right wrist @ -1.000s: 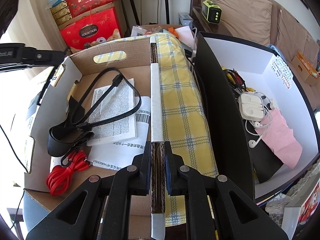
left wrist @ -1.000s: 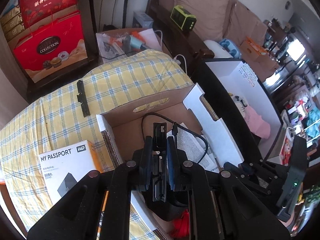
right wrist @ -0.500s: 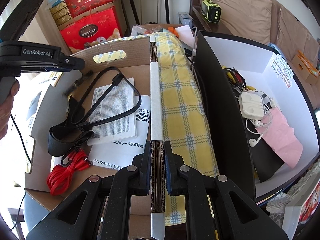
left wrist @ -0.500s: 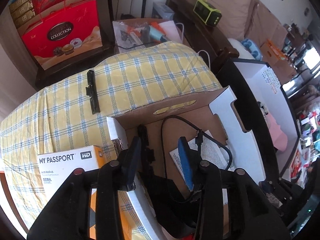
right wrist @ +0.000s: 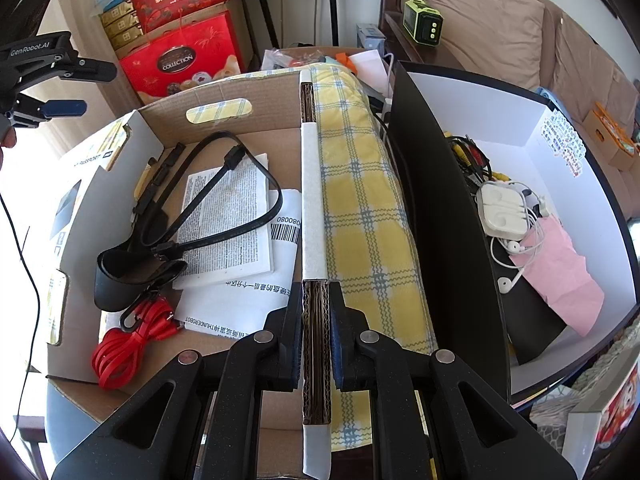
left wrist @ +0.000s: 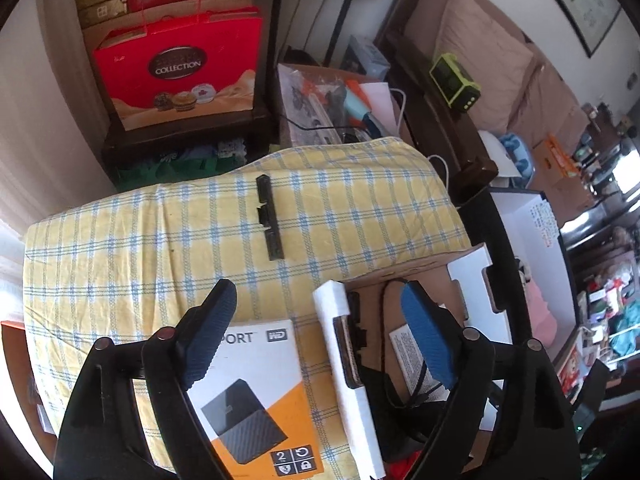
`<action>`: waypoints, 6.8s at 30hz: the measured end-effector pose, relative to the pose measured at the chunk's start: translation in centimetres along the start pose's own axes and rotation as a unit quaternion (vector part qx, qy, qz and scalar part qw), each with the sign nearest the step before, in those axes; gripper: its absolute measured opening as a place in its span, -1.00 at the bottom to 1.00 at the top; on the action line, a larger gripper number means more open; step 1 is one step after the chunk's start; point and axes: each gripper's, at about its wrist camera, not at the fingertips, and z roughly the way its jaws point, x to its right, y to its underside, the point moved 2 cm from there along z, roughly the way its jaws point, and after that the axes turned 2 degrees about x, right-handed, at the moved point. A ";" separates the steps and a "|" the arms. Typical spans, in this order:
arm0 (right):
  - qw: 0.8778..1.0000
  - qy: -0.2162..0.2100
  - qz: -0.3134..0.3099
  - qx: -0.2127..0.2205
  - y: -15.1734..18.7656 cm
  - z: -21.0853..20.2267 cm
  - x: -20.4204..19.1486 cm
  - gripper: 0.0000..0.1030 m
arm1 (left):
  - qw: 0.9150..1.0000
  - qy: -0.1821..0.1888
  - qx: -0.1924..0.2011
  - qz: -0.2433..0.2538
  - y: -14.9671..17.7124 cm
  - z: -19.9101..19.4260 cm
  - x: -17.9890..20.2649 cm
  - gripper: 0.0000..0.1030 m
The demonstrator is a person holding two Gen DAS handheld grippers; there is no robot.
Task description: Organize objects
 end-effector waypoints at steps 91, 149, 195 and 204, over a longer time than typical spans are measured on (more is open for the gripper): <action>1.000 -0.003 0.002 -0.021 0.3 1.4 0.3 -0.79 | 0.992 0.029 -0.044 0.117 4.0 2.6 7.6 -0.78; 0.999 0.020 -0.008 0.045 -2.0 -5.4 -1.5 -0.25 | 0.999 -0.001 -0.024 -0.038 11.7 -1.3 -9.0 0.21; 0.999 0.004 -0.044 -0.022 -4.1 4.3 -5.5 -0.81 | 0.996 0.016 -0.027 -0.080 12.1 -1.9 -13.0 0.21; 1.000 0.012 -0.016 -0.019 -3.4 3.7 -3.6 -0.81 | 0.996 0.020 -0.028 -0.079 11.8 -1.4 -13.1 0.21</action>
